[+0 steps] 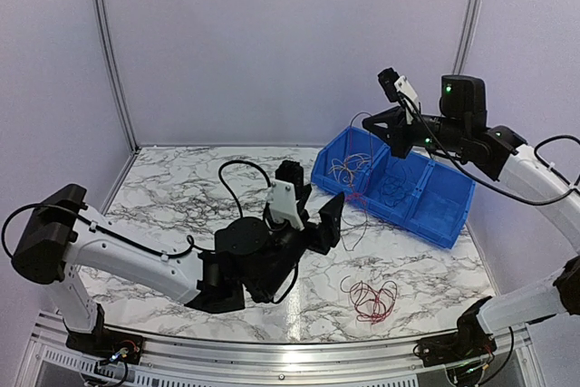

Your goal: Untangle the cables

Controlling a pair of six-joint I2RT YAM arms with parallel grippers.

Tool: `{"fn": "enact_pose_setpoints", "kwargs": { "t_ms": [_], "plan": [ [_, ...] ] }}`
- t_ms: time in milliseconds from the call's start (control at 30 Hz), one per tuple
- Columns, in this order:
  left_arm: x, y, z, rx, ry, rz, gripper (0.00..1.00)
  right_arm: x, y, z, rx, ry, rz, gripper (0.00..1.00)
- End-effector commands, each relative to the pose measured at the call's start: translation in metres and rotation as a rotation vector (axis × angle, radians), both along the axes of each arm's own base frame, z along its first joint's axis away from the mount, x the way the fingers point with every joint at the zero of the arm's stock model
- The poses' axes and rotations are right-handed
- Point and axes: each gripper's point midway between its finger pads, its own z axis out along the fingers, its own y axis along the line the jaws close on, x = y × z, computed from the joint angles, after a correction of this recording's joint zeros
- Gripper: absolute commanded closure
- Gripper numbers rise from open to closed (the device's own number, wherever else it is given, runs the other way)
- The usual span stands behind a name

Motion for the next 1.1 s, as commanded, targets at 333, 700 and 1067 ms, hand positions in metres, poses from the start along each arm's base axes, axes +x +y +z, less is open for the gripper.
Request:
{"fn": "enact_pose_setpoints", "kwargs": {
  "t_ms": [333,700,1067],
  "plan": [
    [0.097,-0.026,-0.020,-0.069,0.033,0.198,0.49,-0.035,0.028,0.014,0.073,0.033,0.168,1.00],
    [0.158,0.012,-0.080,-0.010,0.131,0.296,0.52,-0.069,0.034,0.022,0.098,0.084,0.321,1.00],
    [0.175,0.152,-0.140,0.049,0.260,0.520,0.53,-0.095,0.009,0.109,0.217,-0.019,0.392,1.00]
  ]
}}
